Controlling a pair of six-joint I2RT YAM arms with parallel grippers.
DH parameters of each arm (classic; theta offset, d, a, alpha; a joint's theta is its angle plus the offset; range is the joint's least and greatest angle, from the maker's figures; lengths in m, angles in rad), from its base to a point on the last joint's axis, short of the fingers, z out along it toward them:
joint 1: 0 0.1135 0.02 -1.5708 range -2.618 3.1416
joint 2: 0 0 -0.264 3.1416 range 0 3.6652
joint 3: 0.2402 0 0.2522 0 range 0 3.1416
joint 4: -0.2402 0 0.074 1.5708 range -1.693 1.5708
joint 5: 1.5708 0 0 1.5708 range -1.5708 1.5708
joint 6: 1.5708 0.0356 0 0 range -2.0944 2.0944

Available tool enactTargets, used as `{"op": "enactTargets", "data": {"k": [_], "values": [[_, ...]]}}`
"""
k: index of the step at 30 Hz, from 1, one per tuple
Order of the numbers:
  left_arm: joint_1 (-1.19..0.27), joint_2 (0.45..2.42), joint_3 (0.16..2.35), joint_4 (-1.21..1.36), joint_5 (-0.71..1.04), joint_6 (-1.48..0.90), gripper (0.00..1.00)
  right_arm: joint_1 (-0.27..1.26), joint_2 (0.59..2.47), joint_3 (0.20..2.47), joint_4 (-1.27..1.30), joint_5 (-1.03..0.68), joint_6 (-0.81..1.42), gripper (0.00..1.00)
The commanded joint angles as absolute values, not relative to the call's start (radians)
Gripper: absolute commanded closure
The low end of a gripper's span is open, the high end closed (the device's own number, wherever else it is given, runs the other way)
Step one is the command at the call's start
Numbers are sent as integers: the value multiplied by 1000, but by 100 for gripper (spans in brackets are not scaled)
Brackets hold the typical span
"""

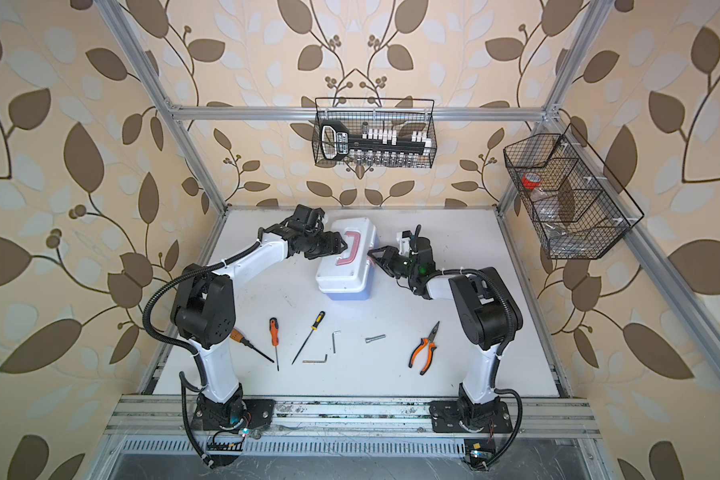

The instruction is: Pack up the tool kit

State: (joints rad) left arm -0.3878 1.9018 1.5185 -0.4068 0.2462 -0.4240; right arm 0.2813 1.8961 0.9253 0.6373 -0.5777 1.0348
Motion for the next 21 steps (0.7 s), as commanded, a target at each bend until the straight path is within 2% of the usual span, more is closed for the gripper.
{"op": "enactTargets", "data": {"k": [1,11,21], "values": [[-411,1861,1515,-399,296,-432,56,301,1899,942,508,-542,943,51],[-414,1861,1514,-402,289,-433,57,316,1855,1030,220,-420,781,57],[-416,1855,1512,-403,282,-432,57,335,1830,1102,12,-279,684,59]]}}
